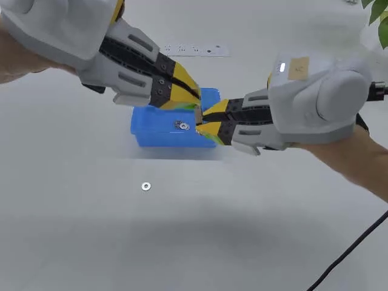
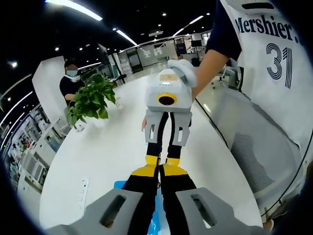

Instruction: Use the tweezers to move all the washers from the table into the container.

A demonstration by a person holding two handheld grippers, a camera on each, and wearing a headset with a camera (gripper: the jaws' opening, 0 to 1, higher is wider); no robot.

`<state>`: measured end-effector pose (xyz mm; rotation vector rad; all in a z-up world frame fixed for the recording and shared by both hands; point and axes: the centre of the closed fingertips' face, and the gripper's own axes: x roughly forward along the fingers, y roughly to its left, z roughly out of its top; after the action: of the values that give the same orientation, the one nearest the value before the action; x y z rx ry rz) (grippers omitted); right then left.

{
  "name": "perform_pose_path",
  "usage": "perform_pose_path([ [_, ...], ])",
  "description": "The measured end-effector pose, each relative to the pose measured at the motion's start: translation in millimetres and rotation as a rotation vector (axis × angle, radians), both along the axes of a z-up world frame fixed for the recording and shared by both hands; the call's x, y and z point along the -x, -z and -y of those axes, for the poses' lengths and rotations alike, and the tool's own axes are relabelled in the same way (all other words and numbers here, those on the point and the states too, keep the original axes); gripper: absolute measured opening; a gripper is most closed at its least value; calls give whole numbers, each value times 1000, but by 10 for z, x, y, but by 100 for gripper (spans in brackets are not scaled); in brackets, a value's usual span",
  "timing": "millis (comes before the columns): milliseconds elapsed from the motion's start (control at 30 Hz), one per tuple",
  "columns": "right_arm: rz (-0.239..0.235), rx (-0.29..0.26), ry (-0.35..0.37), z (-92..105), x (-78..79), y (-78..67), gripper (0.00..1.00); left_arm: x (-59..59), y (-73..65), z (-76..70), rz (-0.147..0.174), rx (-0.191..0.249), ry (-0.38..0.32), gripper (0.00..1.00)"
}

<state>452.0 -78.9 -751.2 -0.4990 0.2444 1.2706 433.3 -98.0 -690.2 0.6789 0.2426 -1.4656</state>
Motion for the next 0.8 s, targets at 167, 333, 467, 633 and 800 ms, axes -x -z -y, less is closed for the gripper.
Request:
perform_pose_path([
  [167, 25, 8, -10, -92, -176, -16, 10, -172, 12, -73, 15, -3, -20, 6],
  [333, 21, 24, -16, -137, -356, 85, 10, -353, 111, -130, 11, -3, -50, 6],
  [467, 0, 29, -18, -193, -475, 202, 10, -511, 238, -192, -9, -2, -81, 6],
  [633, -35, 52, -27, -283, -613, 444, 10, -664, 454, -272, -40, -22, -97, 6],
  [800, -73, 60, -28, -368, -730, 646, 10, -802, 689, -378, -67, -55, -112, 6],
])
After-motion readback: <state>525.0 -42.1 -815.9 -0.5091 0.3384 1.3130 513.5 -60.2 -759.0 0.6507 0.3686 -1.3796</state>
